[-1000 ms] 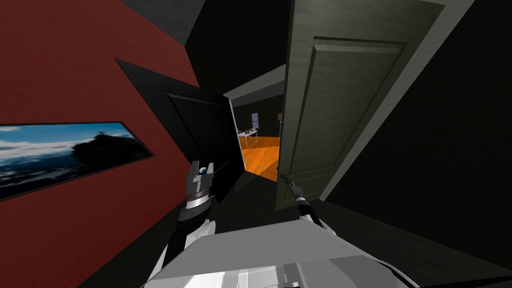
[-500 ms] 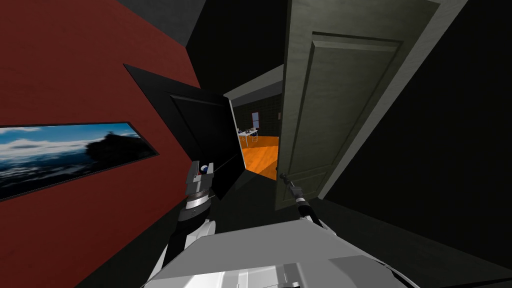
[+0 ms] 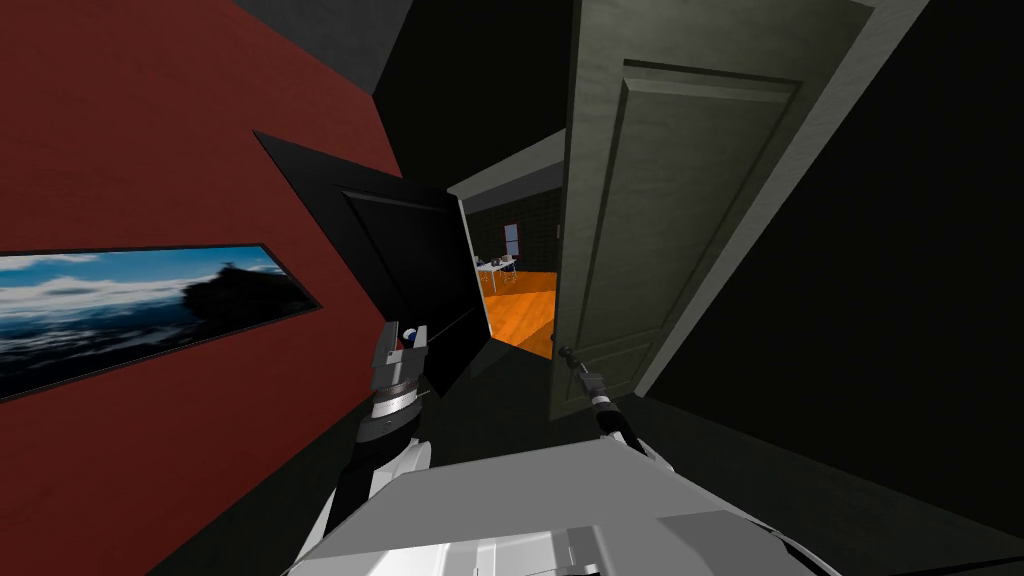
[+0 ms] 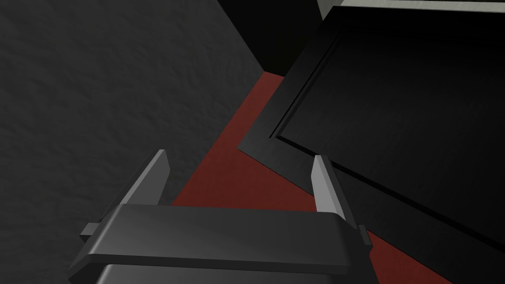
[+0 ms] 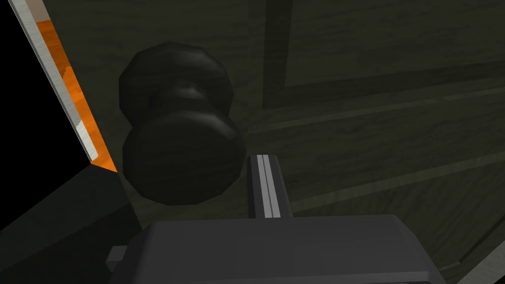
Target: Pull the door open
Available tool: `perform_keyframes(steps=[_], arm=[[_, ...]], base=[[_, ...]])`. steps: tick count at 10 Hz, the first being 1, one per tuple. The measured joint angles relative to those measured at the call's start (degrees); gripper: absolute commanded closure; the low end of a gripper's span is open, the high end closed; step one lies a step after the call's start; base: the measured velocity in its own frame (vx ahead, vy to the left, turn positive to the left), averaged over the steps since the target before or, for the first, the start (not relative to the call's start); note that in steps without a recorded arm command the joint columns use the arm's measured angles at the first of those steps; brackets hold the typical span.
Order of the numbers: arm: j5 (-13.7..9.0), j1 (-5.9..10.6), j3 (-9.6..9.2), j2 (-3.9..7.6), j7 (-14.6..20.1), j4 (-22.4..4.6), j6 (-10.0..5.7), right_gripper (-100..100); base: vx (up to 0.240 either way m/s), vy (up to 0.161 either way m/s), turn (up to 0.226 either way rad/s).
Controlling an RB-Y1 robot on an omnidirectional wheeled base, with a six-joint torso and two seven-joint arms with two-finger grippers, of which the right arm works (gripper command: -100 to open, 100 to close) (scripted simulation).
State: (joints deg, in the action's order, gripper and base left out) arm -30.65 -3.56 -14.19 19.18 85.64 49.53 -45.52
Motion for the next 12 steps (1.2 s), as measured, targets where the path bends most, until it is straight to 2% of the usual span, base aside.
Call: perform_keyframes(steps=[1, 2, 3, 5, 6, 11, 12], arm=[[0.07, 0.20, -0.13, 0.09, 0.25, -0.35, -0.08, -100], [0.19, 0.97, -0.33, -0.06, 0.62, -1.82, -0.75, -100], [0.07, 0.96, -0.11, 0.16, 0.72, -2.23, -0.76, -100], [-0.81, 1.51, 0.85, 0.81, 1.12, -2.86, 1.16, -100], [-1.00, 1.47, 1.20, 1.12, 1.22, -3.12, 1.46, 100], [-0.88, 1.50, 0.99, 0.94, 1.12, -2.94, 1.23, 100], [-0.87, 1.50, 0.98, 0.93, 1.12, -2.93, 1.22, -100]], base=[[-0.016, -0.010, 0.008], [0.000, -0.032, -0.027], [0.035, 0.015, -0.057], [0.051, 0.049, -0.044], [-0.002, -0.022, 0.020], [-0.004, -0.002, 0.004], [-0.104, -0.010, 0.115]])
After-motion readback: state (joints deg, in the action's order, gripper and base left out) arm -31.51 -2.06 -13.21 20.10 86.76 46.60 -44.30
